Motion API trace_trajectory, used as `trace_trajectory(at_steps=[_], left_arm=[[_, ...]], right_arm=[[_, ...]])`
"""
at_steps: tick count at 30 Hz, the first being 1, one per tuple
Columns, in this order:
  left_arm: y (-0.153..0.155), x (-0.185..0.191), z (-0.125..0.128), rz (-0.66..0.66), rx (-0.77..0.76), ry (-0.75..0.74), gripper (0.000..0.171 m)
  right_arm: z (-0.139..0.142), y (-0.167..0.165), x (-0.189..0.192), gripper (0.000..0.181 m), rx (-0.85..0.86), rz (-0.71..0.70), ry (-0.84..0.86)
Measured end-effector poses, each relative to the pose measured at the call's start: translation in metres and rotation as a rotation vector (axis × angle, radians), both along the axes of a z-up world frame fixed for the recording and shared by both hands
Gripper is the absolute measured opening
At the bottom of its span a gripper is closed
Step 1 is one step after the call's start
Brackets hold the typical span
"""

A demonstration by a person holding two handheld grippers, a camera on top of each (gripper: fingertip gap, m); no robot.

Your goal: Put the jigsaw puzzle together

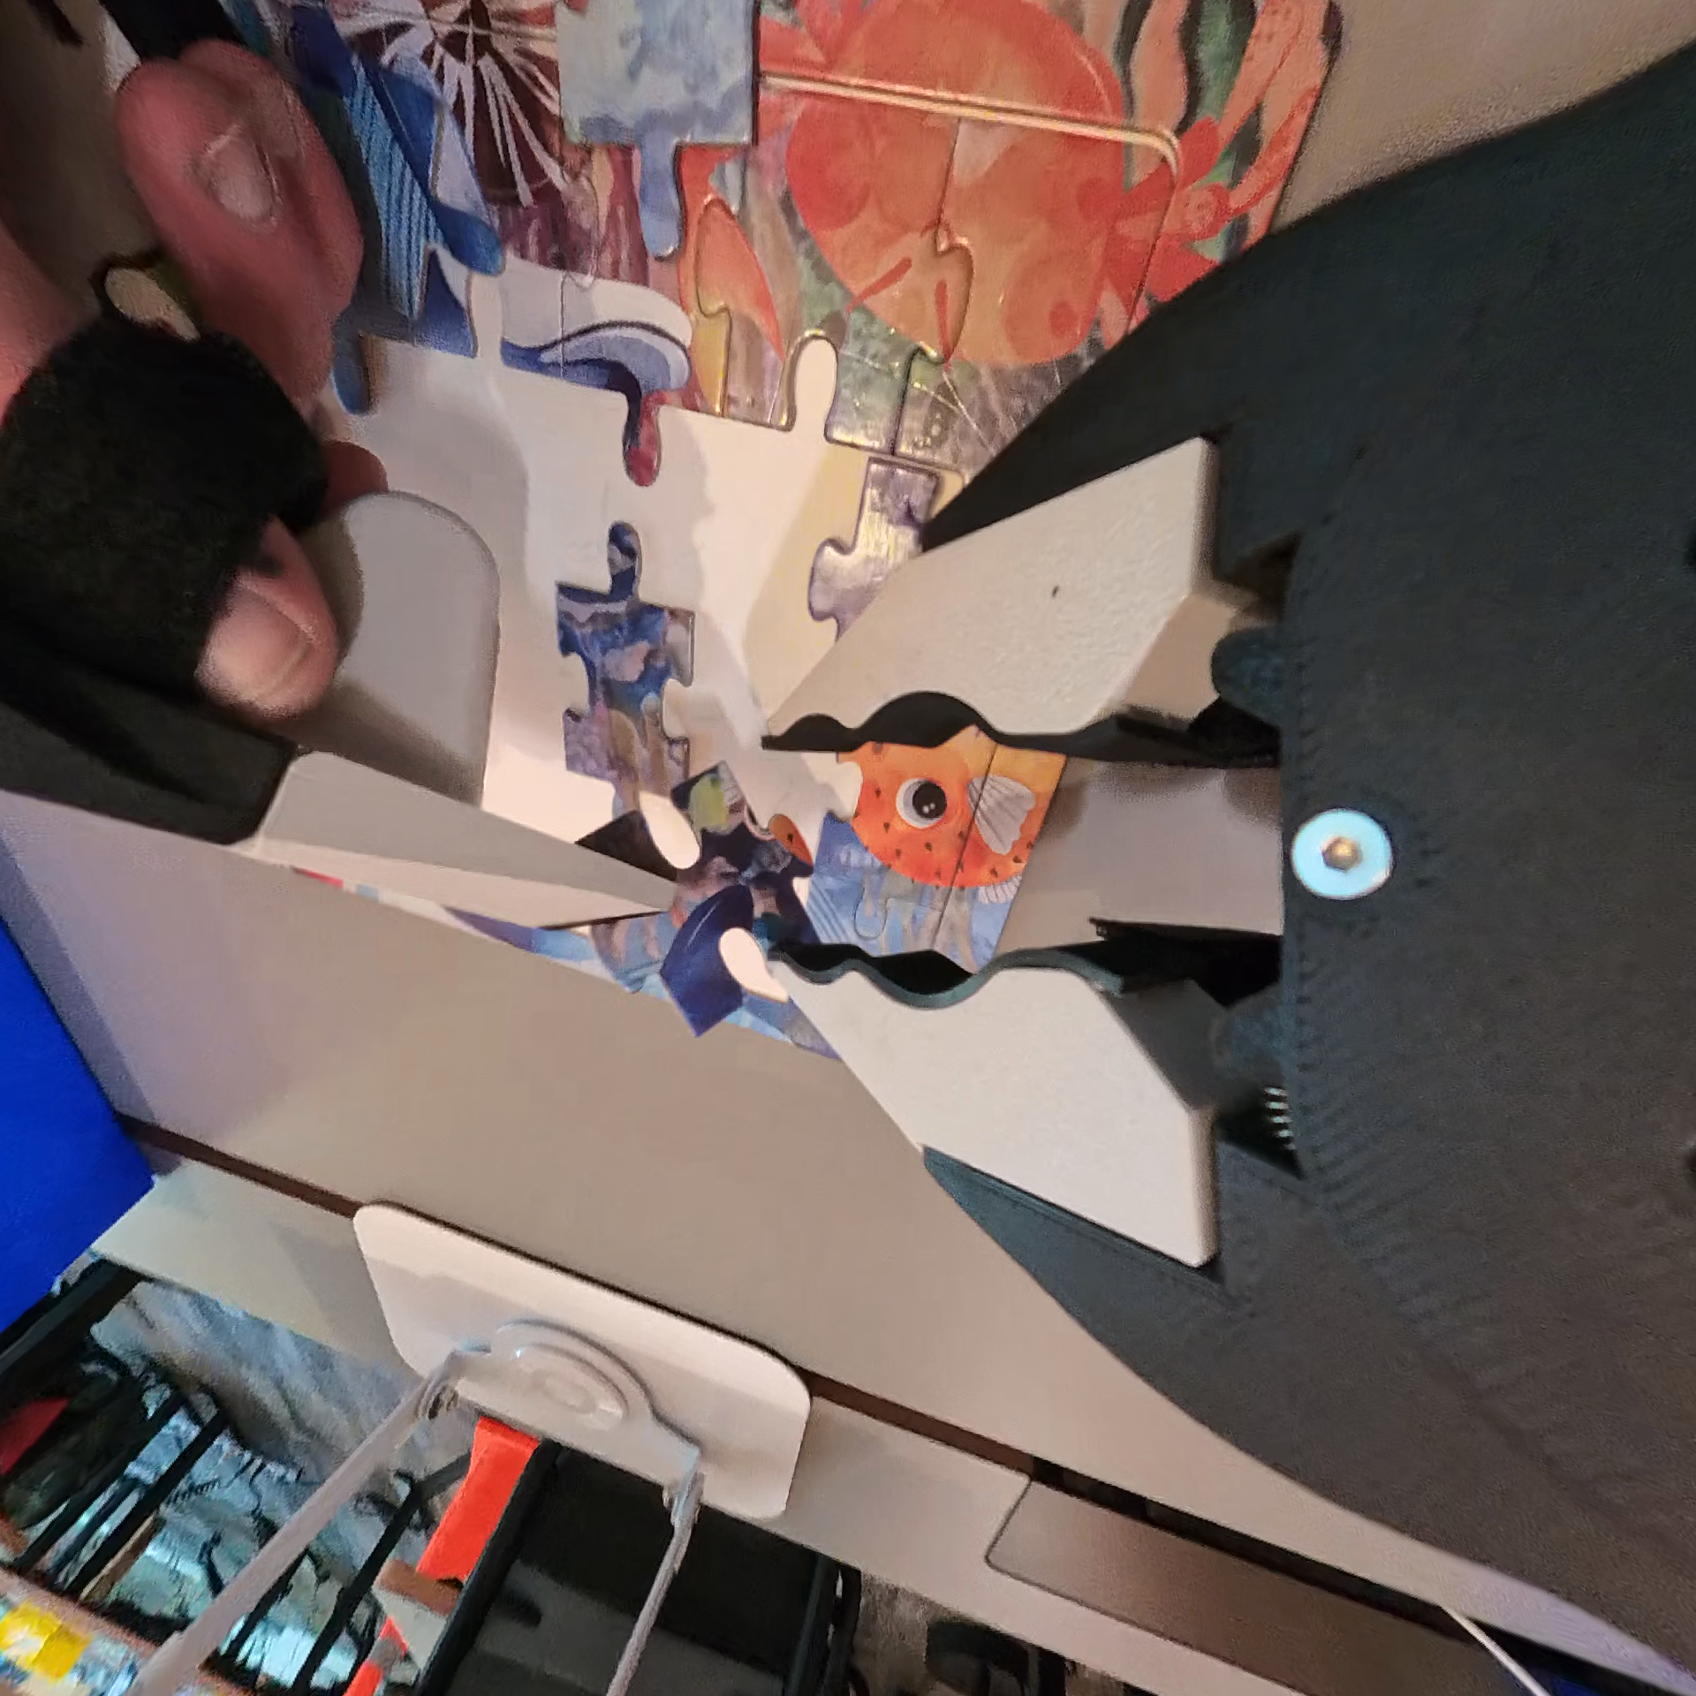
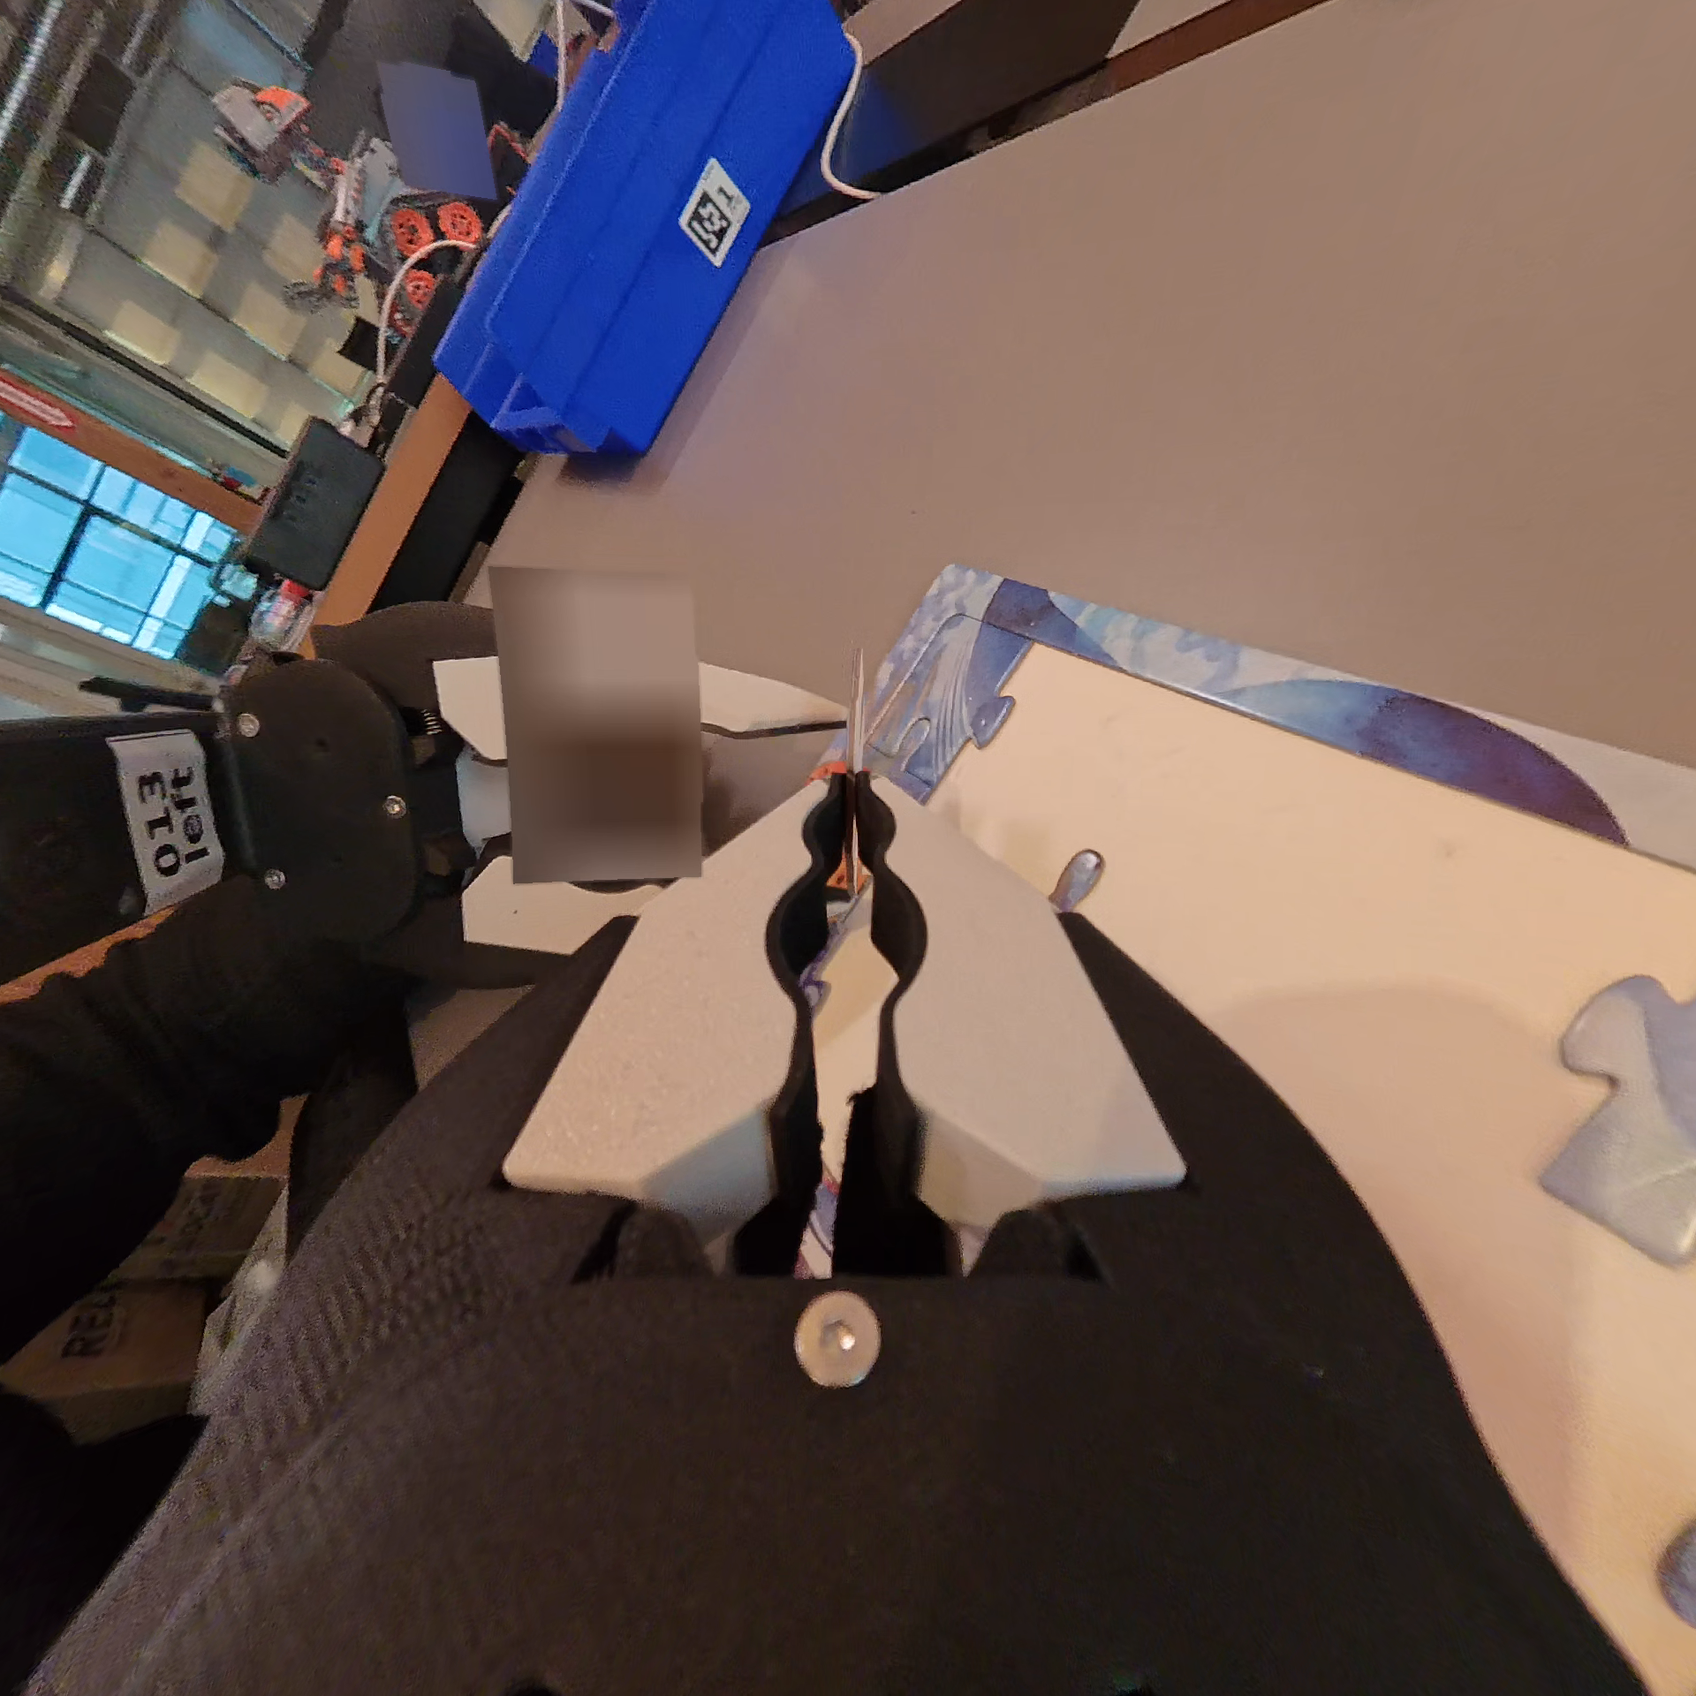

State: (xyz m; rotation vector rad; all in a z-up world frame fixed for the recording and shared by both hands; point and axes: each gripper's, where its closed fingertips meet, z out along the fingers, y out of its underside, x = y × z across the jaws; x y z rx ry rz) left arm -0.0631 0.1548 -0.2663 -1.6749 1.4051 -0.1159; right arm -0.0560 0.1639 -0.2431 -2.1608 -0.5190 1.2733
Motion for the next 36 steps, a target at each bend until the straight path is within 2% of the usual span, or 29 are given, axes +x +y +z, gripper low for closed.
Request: trace_trajectory(at_steps=[4,9,18,26,29,32,36], left_arm=[[0.004,-0.002,-0.003,0.005,-0.027,0.005,0.03],[0.001,-0.001,-0.01,-0.027,-0.079,0.019,0.031],[0.004,-0.009,-0.011,-0.046,-0.115,0.051,0.024],[0.0,-0.013,-0.012,-0.088,-0.156,0.076,0.023],[0.001,-0.017,-0.006,-0.09,-0.18,0.049,0.019],[0.004,-0.019,0.003,-0.084,-0.193,0.008,0.017],[0.0,-0.016,0.003,-0.112,-0.218,-0.011,0.017]], right_arm=[[-0.006,-0.003,0.002,0.0,-0.012,-0.039,-0.023],[-0.013,-0.01,0.001,0.0,-0.006,-0.021,-0.098],[-0.027,-0.029,-0.001,0.0,-0.057,0.129,-0.228],[-0.03,-0.035,-0.006,0.0,-0.16,0.197,-0.18],[-0.027,-0.032,-0.002,0.0,-0.181,0.203,-0.158],[-0.029,-0.04,-0.003,0.0,-0.241,0.273,-0.144],[-0.031,-0.039,-0.005,0.0,-0.283,0.306,-0.14]])
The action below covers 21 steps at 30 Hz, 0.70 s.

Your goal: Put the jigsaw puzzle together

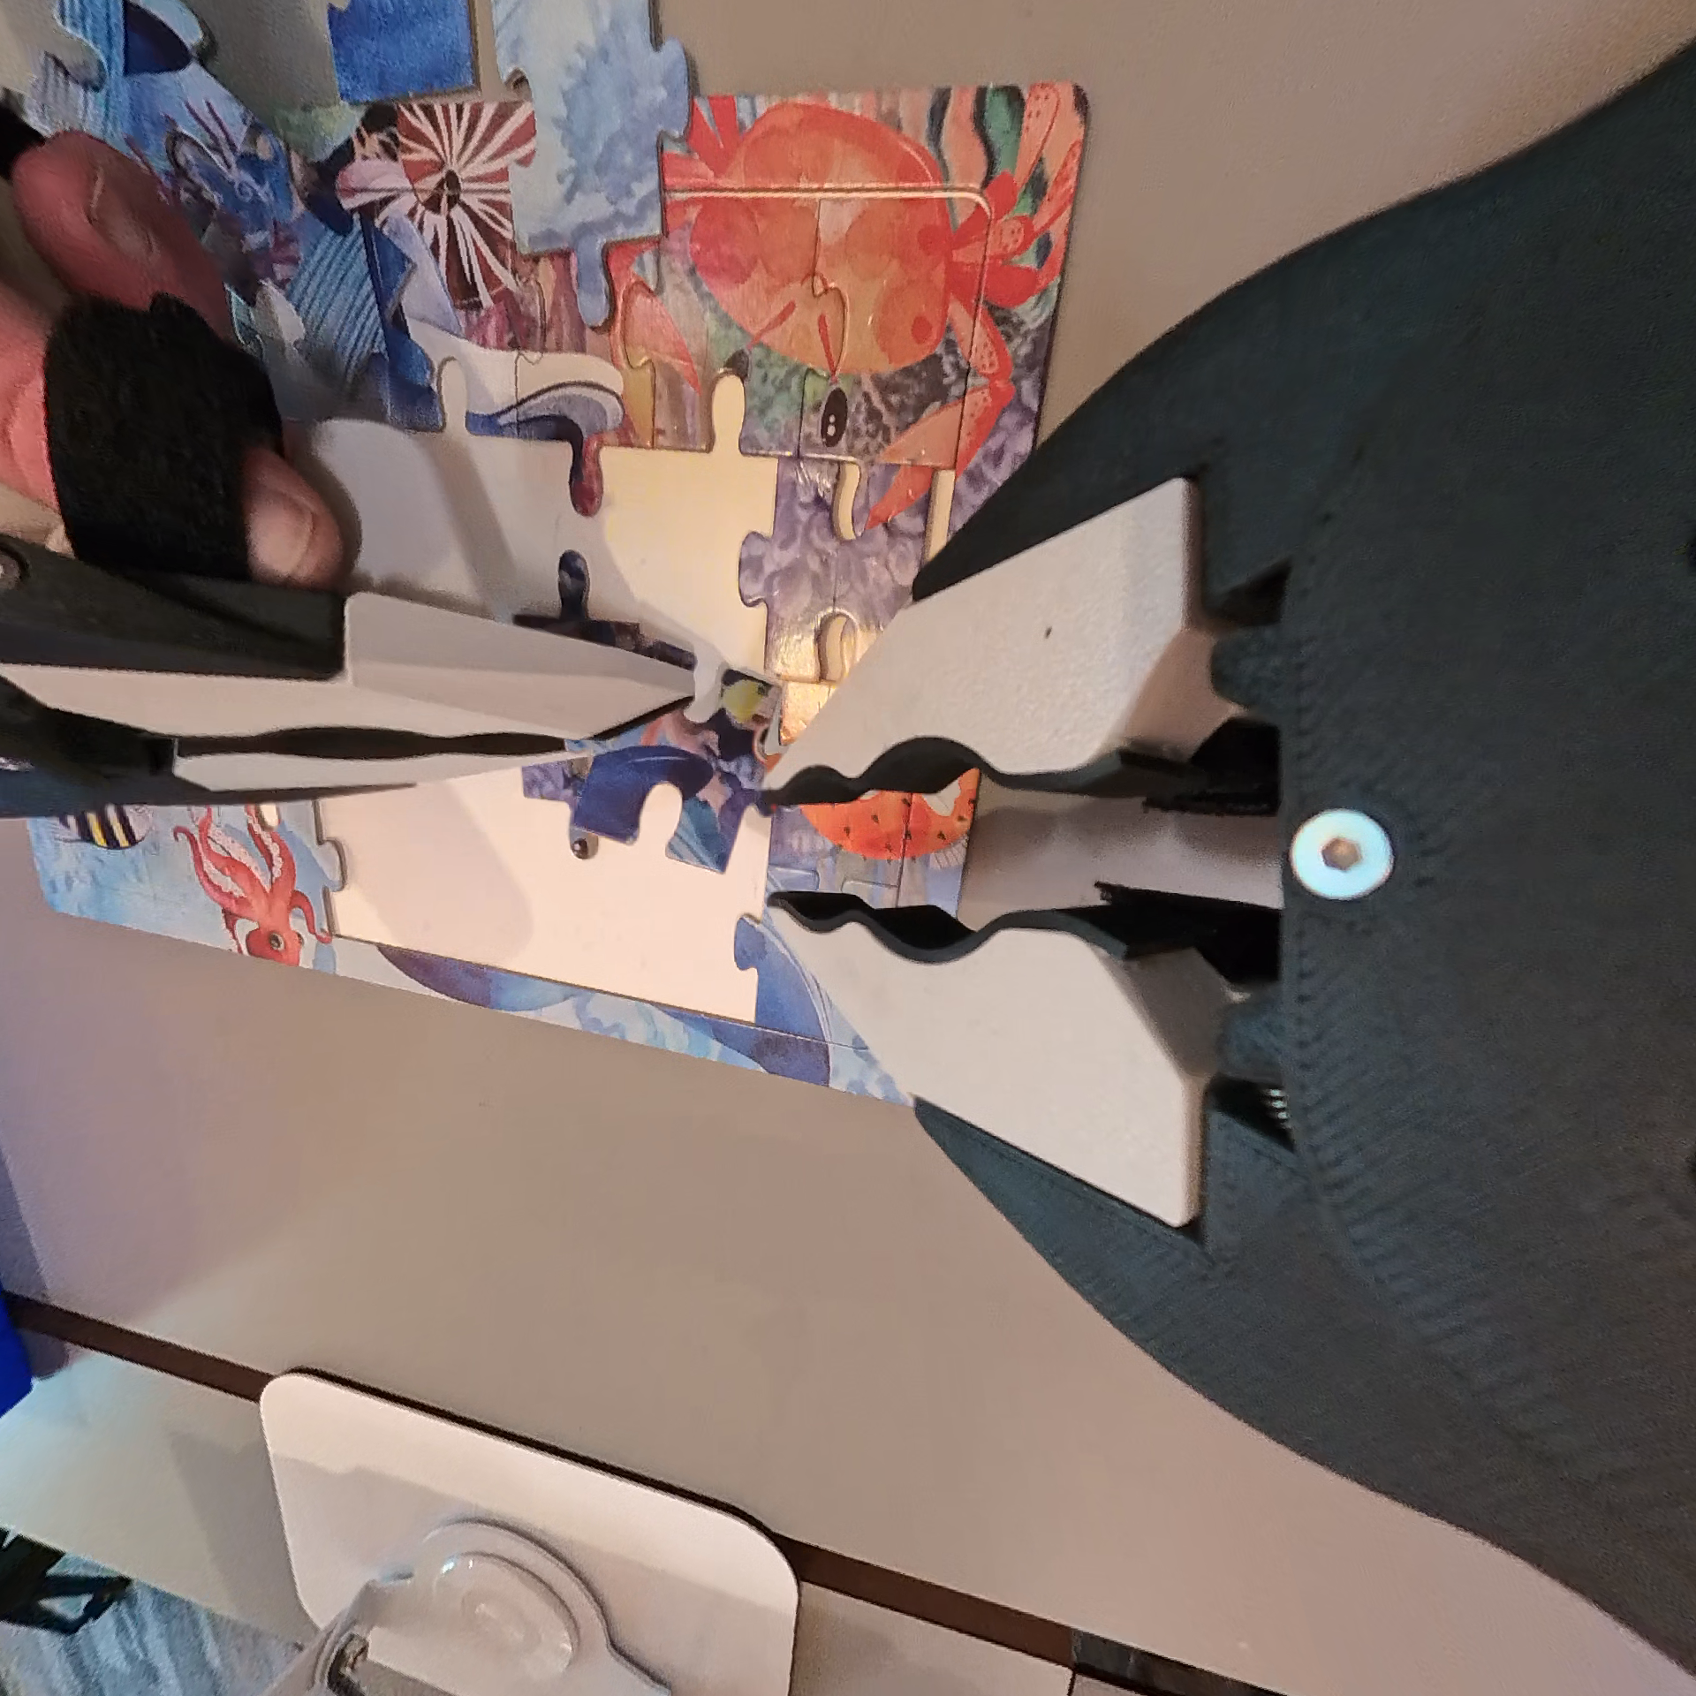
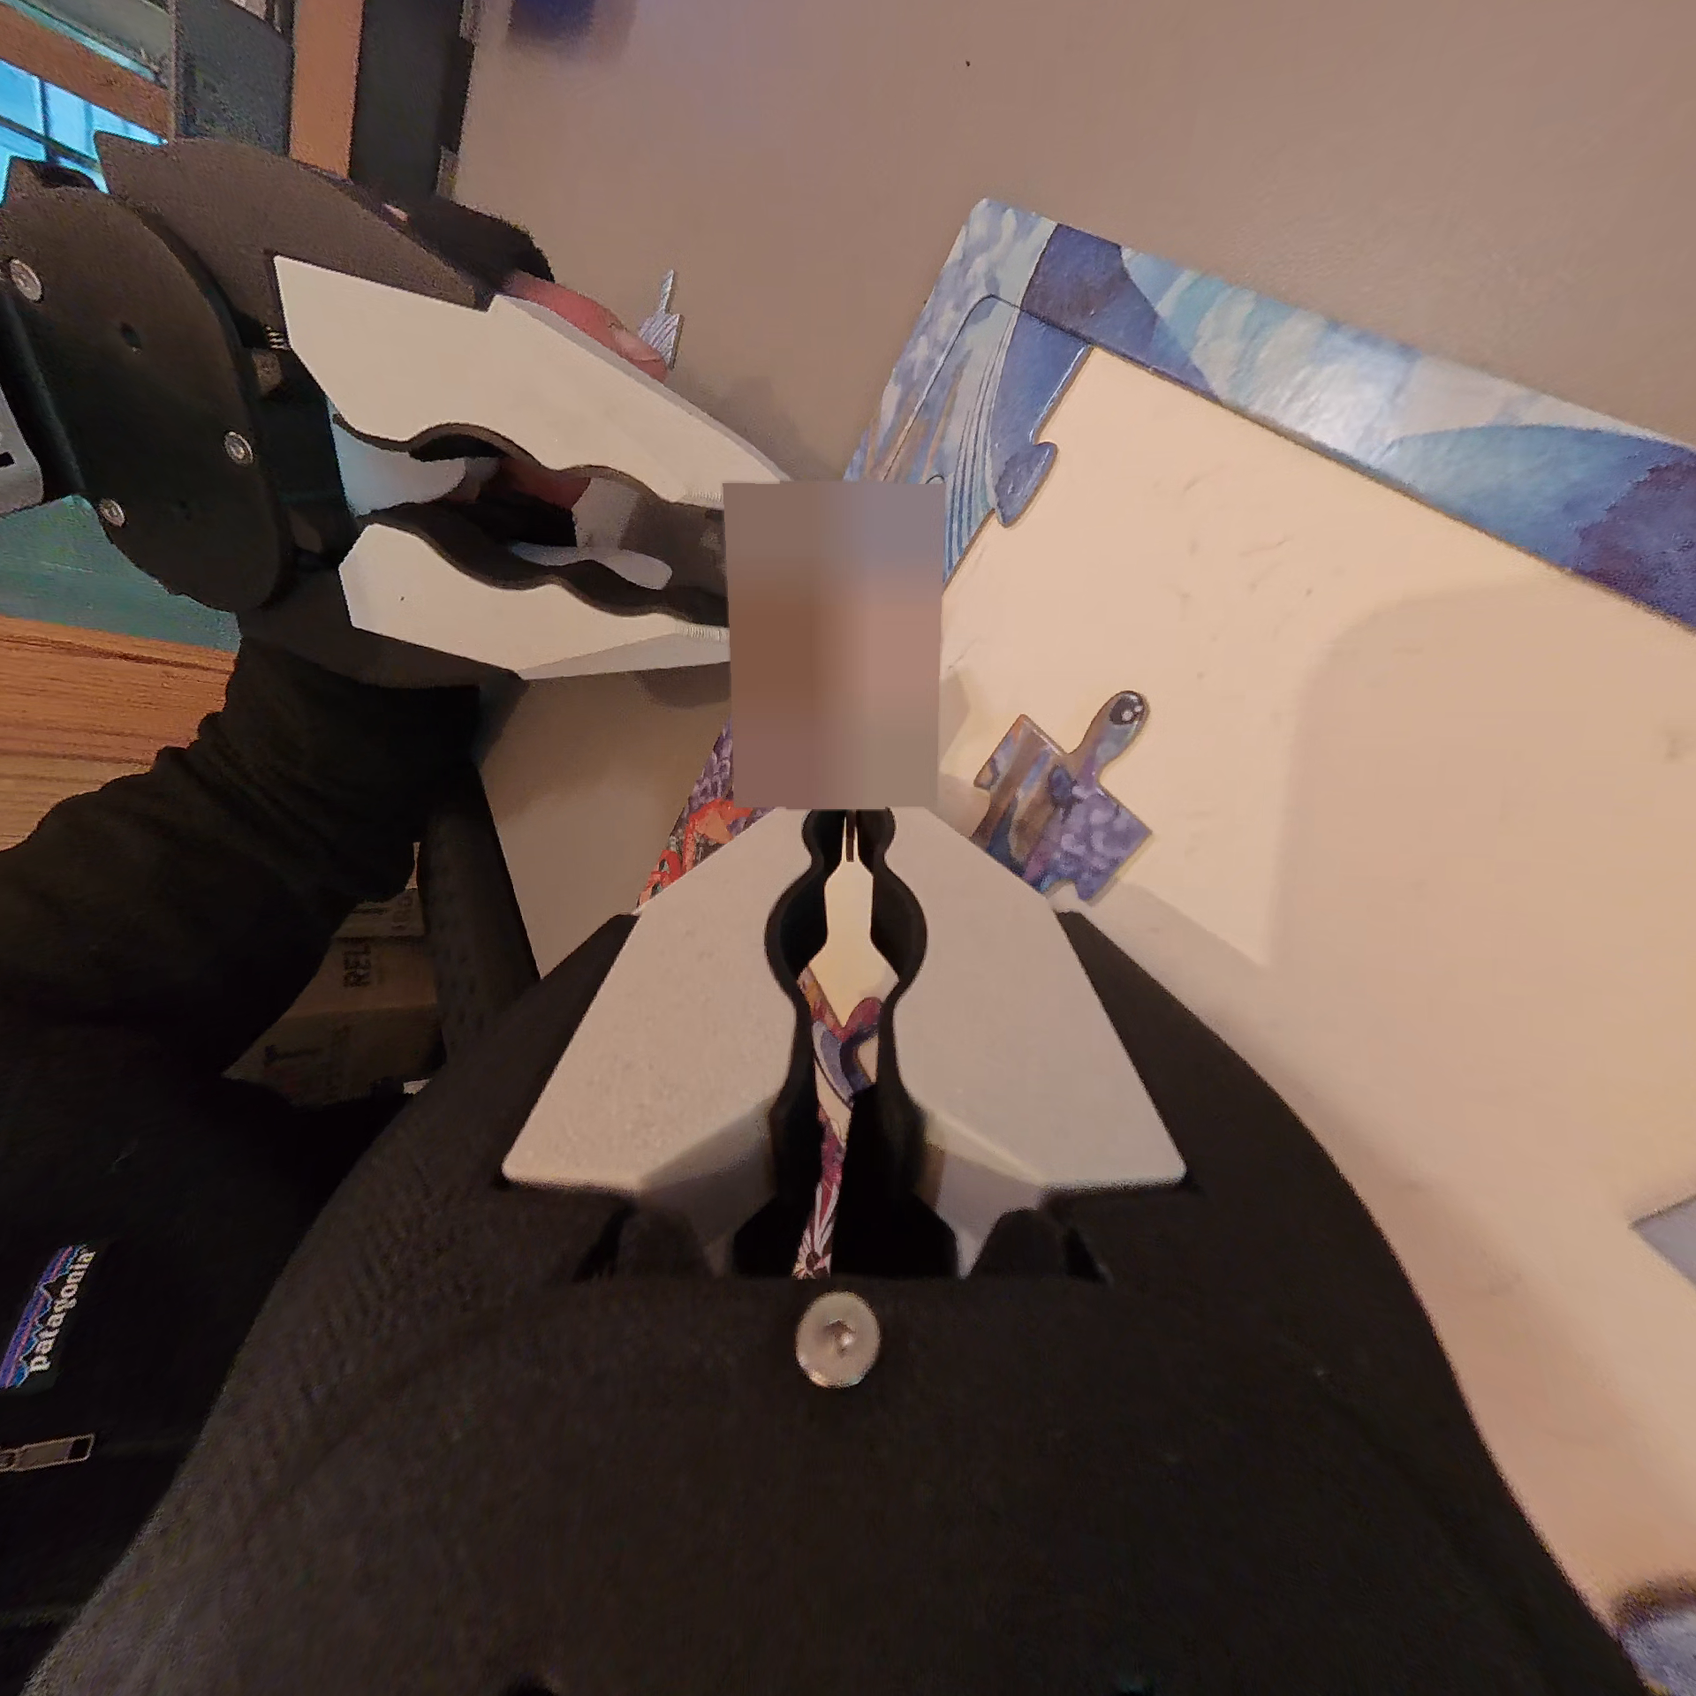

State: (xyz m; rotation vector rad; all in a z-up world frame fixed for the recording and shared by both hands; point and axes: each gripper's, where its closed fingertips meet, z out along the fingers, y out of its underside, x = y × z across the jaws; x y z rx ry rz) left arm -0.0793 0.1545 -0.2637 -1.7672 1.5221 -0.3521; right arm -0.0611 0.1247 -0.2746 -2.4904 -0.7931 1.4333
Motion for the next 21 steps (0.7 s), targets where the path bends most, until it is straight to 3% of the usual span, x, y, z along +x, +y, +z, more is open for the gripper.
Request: trace_trajectory(at_steps=[13,17,21], left_arm=[[-0.001,-0.002,-0.011,-0.013,-0.017,0.044,0.016],[0.0,-0.006,-0.01,-0.014,-0.022,0.05,0.016],[-0.001,-0.01,-0.014,-0.017,-0.033,0.072,0.015]], right_arm=[[-0.001,0.008,0.008,0.022,0.075,0.068,-0.142],[0.002,0.008,0.005,0.002,0.092,0.087,-0.136],[0.006,0.006,0.002,0.0,0.047,0.085,-0.073]])
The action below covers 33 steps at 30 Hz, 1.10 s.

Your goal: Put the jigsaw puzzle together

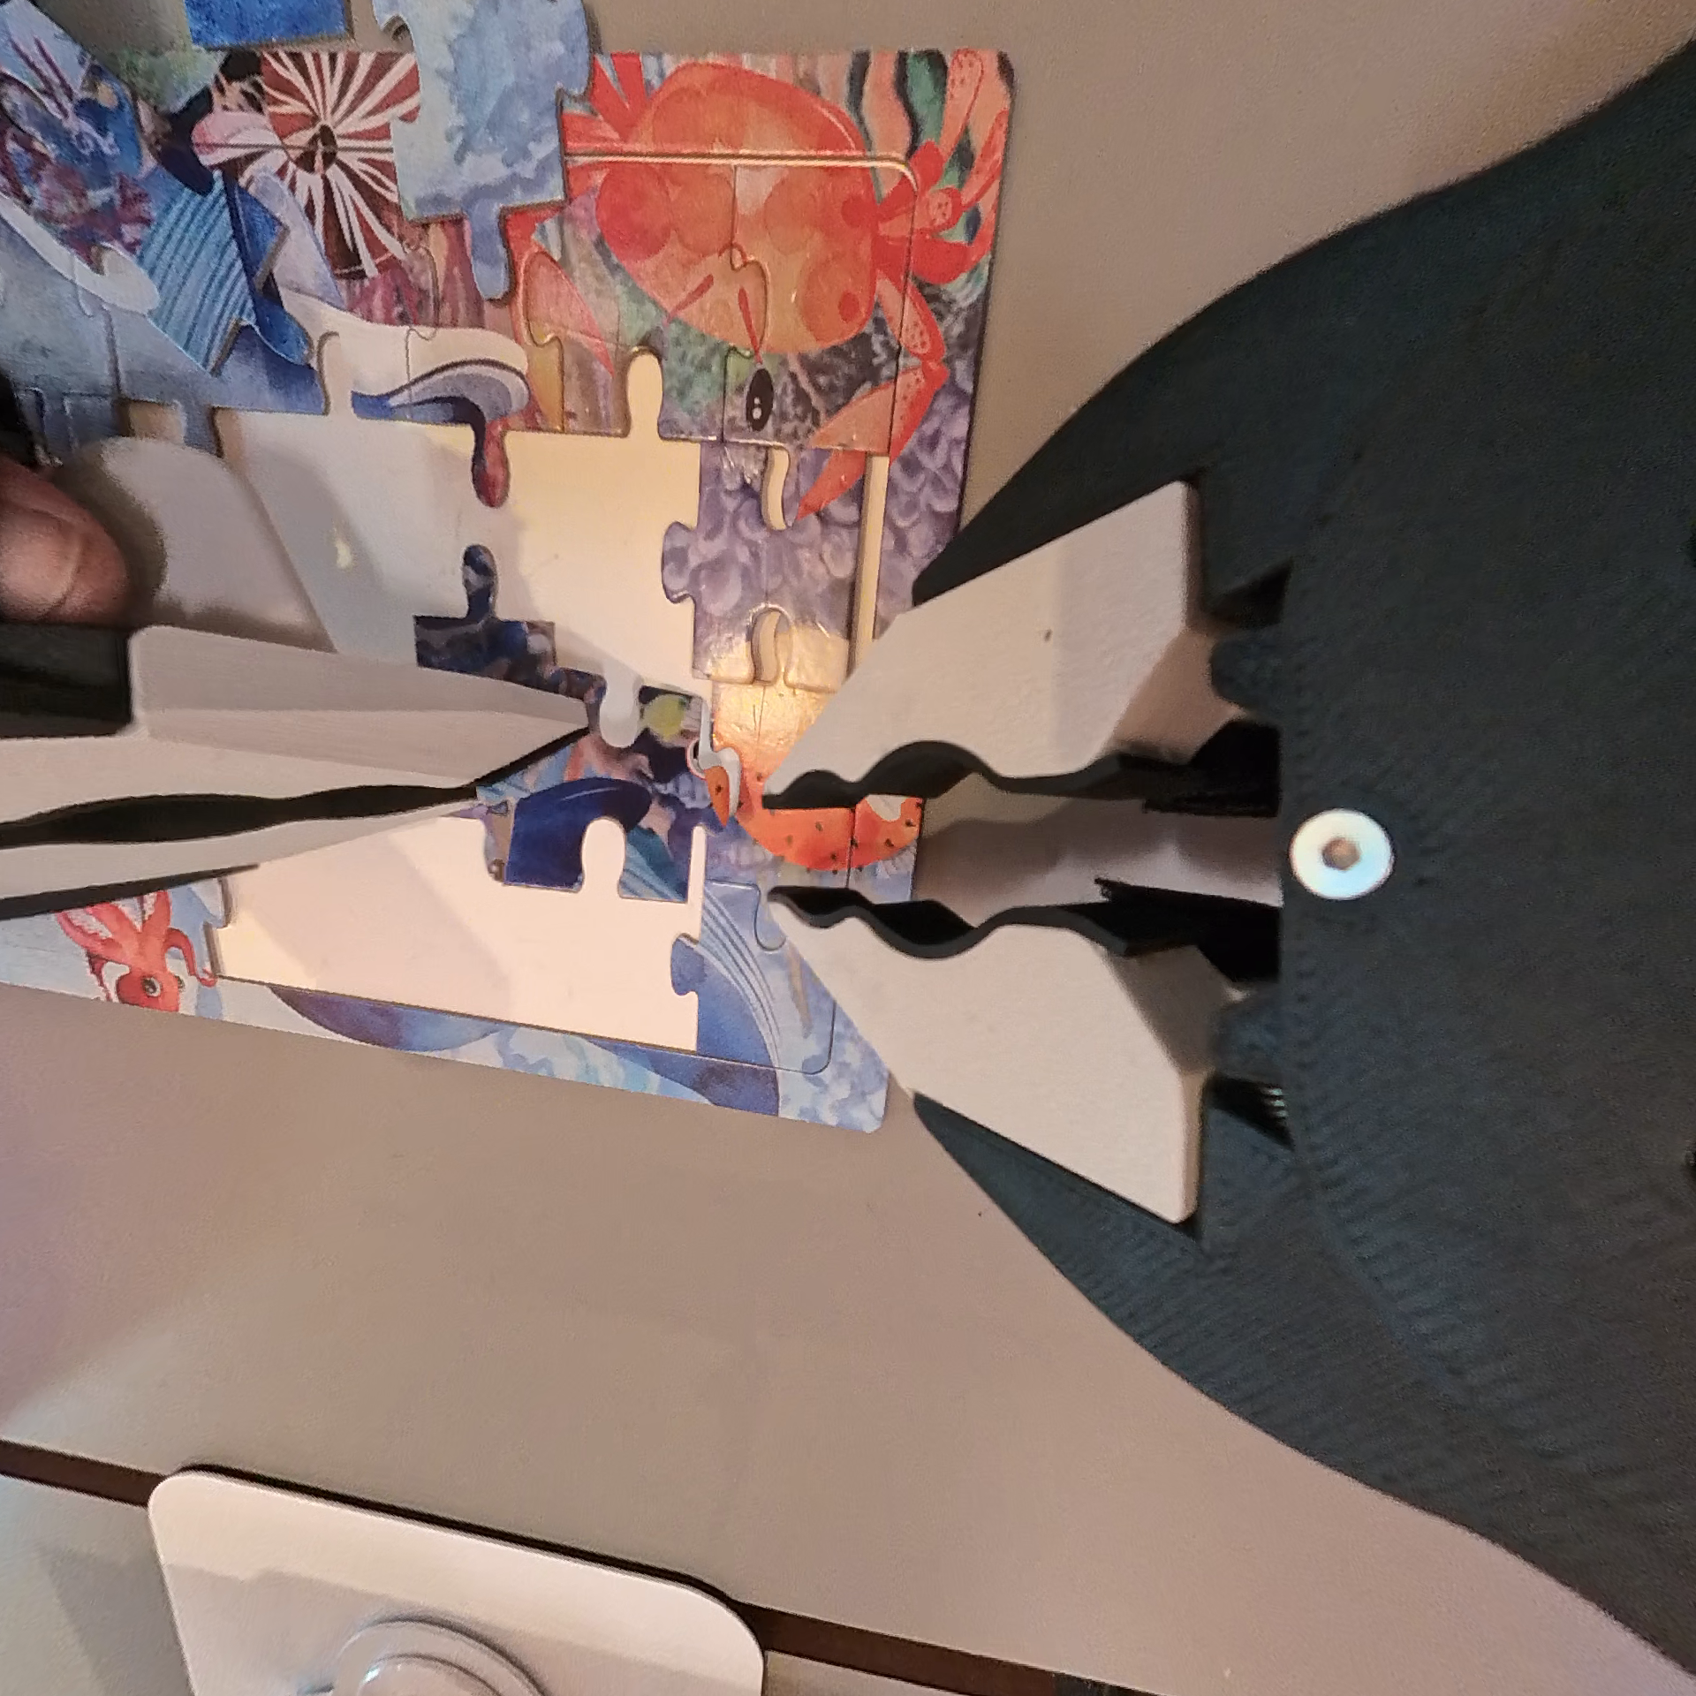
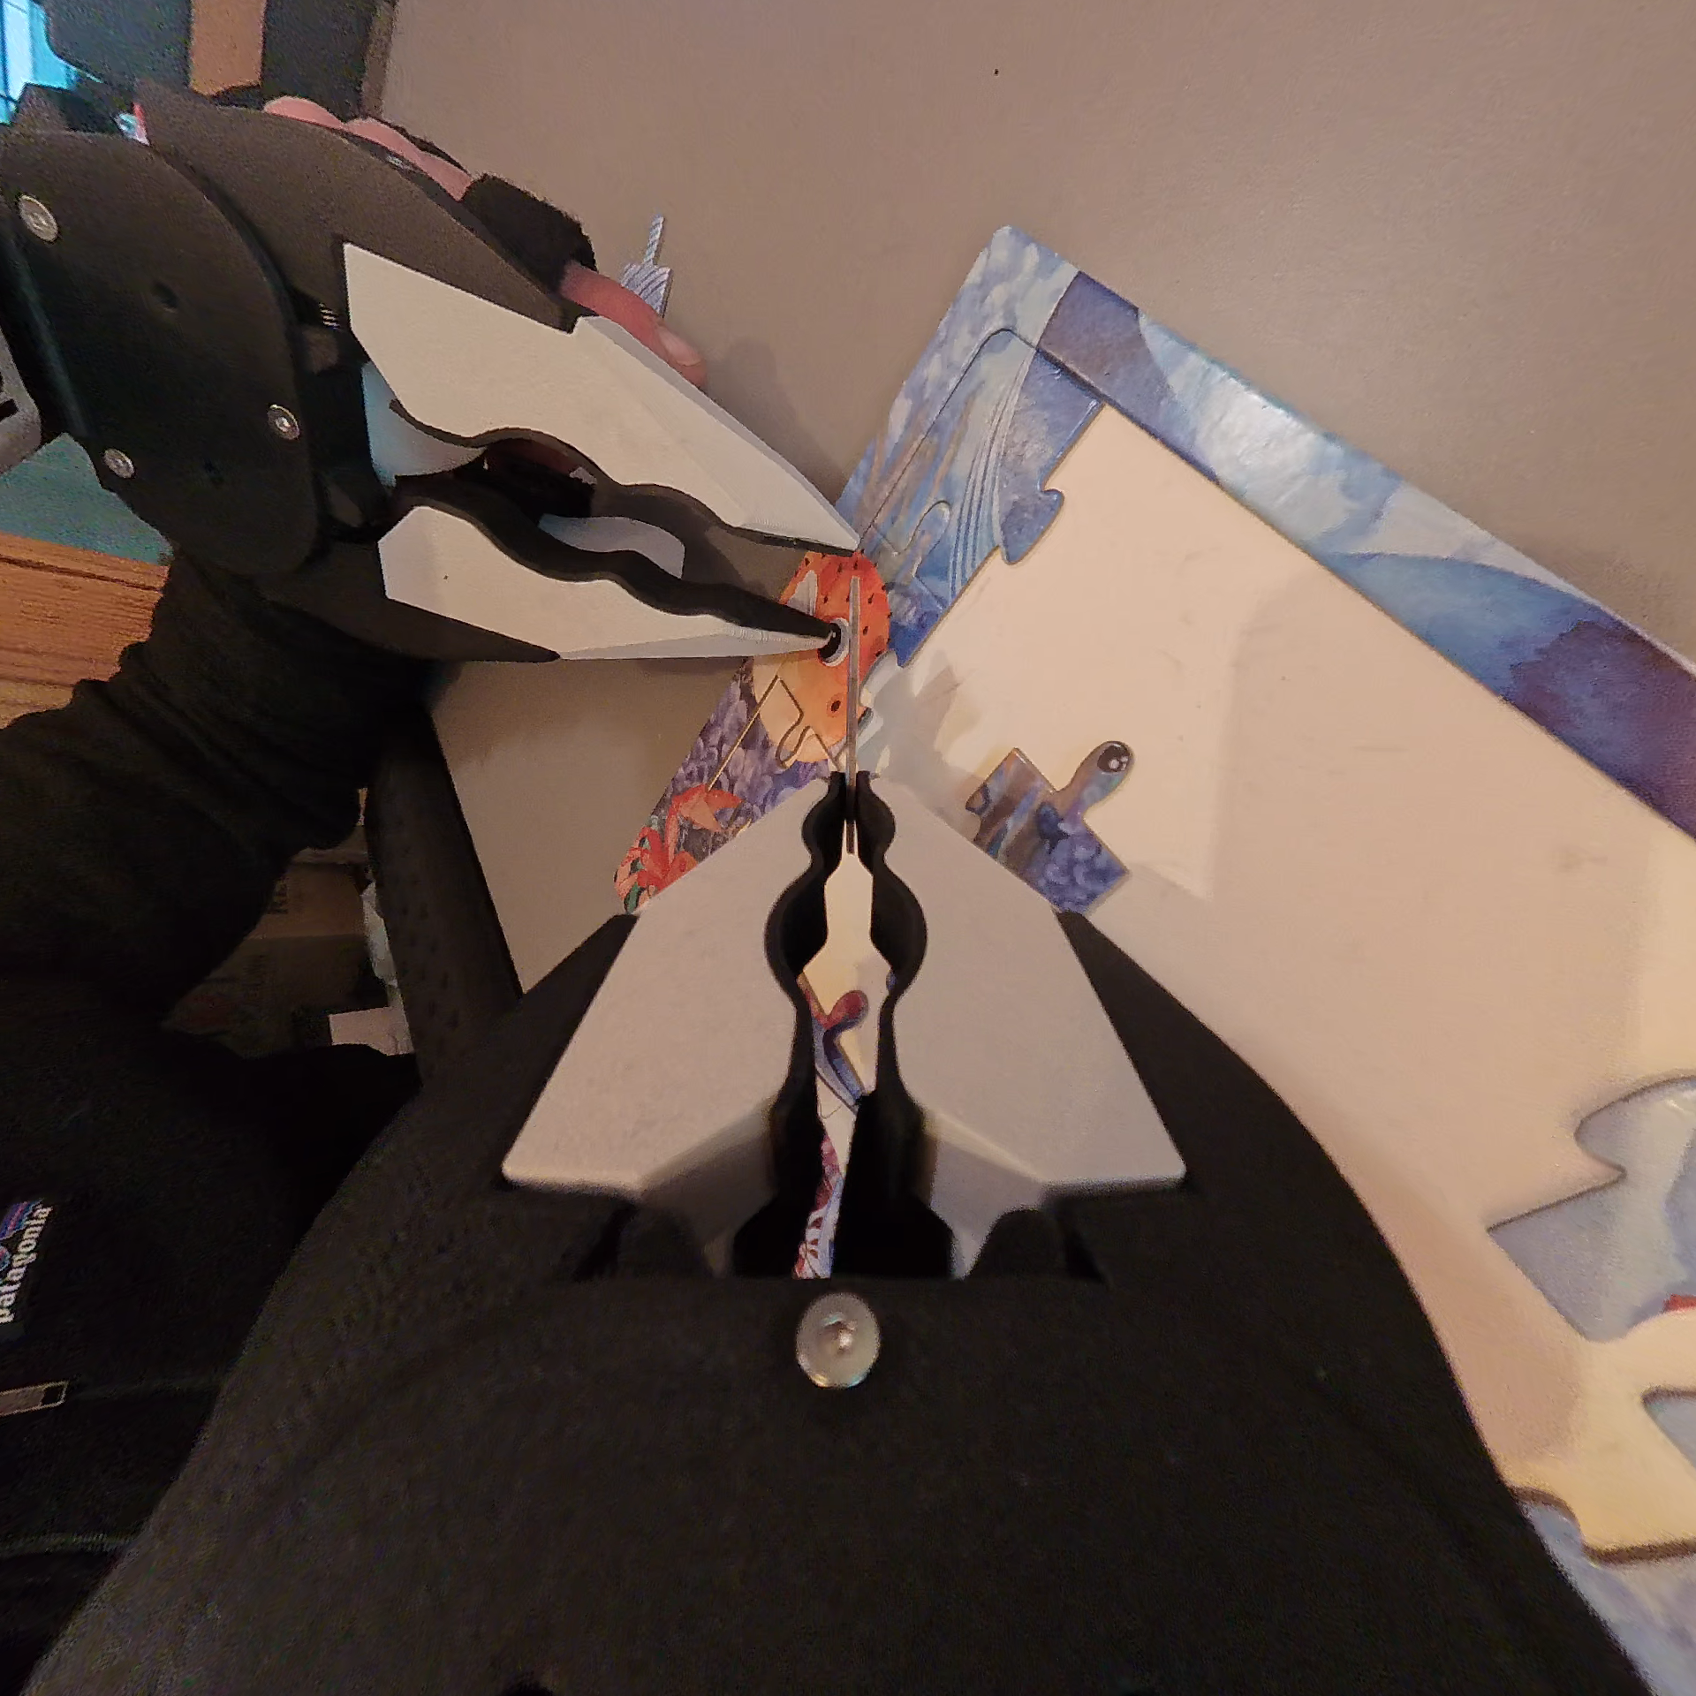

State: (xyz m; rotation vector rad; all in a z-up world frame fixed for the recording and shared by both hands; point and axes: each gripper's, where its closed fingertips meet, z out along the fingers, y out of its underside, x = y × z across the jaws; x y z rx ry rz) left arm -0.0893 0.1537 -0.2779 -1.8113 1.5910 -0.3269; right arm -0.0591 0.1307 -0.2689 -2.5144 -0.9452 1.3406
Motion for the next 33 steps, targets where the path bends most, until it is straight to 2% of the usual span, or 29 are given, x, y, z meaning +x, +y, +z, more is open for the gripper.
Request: trace_trajectory(at_steps=[5,11,19,26,33], left_arm=[[-0.001,0.0,-0.005,-0.007,-0.005,0.015,0.012],[-0.004,0.011,0.011,-0.035,0.004,-0.083,0.01],[-0.006,0.018,-0.001,-0.051,0.019,-0.057,0.004],[-0.006,0.019,0.012,-0.048,0.0,-0.108,0.001],[-0.005,0.02,0.0,-0.049,-0.009,-0.07,0.0]], right_arm=[[0.004,-0.001,0.0,0.0,-0.061,-0.014,0.052],[-0.003,-0.001,0.0,0.0,-0.104,-0.022,0.049],[-0.006,-0.003,0.001,0.001,-0.146,-0.005,0.027],[0.004,-0.005,-0.001,0.0,-0.205,0.024,0.077],[-0.005,-0.006,0.001,0.0,-0.252,0.008,0.075]])
